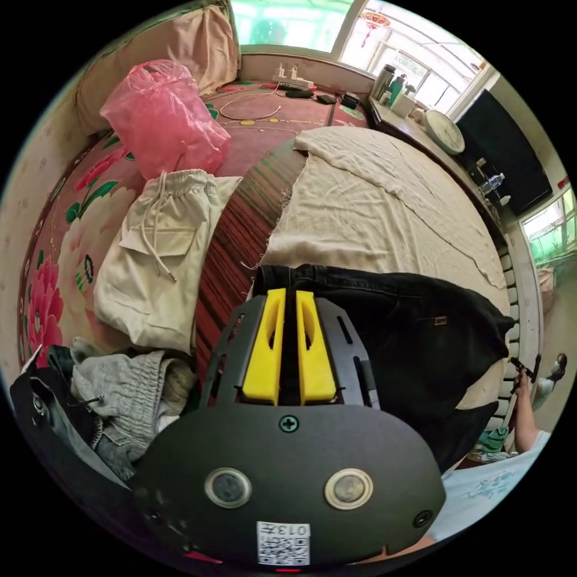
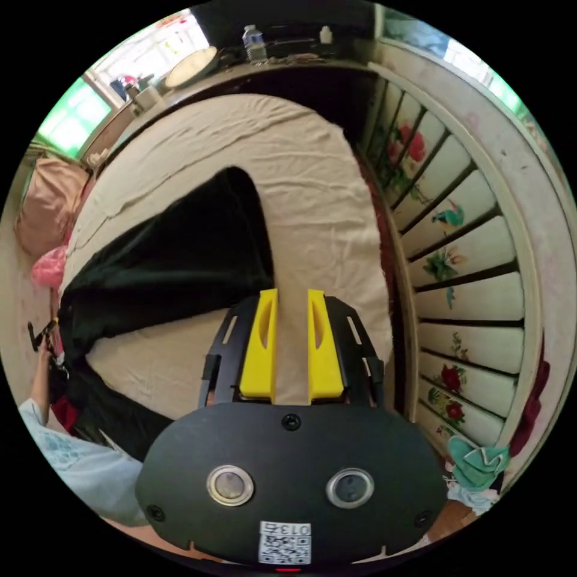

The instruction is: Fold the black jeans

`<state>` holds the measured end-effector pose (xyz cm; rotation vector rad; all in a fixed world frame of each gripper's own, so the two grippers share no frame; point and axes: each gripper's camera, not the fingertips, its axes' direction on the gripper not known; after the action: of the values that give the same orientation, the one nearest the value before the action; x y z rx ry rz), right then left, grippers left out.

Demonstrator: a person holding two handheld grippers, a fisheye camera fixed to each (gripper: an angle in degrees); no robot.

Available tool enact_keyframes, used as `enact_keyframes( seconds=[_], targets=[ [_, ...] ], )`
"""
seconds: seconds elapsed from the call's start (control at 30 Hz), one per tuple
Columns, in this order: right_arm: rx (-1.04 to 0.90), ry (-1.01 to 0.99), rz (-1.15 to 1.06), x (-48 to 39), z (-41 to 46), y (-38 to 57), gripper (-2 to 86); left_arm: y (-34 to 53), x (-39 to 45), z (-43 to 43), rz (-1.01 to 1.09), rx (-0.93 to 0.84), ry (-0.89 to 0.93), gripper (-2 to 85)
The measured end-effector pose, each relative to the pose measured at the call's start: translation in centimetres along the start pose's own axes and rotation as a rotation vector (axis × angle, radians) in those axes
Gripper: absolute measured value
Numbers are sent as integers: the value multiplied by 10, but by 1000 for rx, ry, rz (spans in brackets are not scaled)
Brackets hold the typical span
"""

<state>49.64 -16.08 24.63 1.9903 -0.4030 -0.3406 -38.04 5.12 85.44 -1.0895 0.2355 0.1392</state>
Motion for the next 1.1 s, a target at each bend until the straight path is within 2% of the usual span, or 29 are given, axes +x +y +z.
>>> enact_keyframes(
  seconds=[0.13,0.17,0.23,0.3,0.37,0.47,0.6,0.77,0.87,0.97,1.03,1.1],
  targets=[
    [129,150,-100,-26,-33,-12,106,11,21,-47,56,192,-72,9],
    [153,145,-139,-39,-37,-22,115,13,40,-60,133,262,-88,7],
    [181,104,-174,-55,-40,-44,127,11,76,-63,281,293,-61,2],
    [190,50,-165,-68,-32,-77,136,3,116,-47,442,207,13,-1],
    [117,21,-155,-73,-15,-103,116,0,165,-14,585,95,69,-2],
    [-6,-2,-154,-77,7,-132,61,4,216,27,717,-18,22,-3],
    [241,-57,-45,-68,-21,-149,47,6,241,57,758,-52,-82,-4],
    [160,-76,26,-56,11,-157,81,-1,242,63,660,-45,-3,-4],
    [232,-78,93,-37,-18,-142,98,4,253,46,663,11,-76,-4],
    [352,38,-33,-46,-58,-105,80,20,272,17,718,211,-107,-3],
    [339,64,-166,-63,-61,-83,70,25,291,21,783,215,-167,-3],
    [231,79,-252,-78,-43,-61,46,25,306,38,817,158,-189,-3]
  ],
)
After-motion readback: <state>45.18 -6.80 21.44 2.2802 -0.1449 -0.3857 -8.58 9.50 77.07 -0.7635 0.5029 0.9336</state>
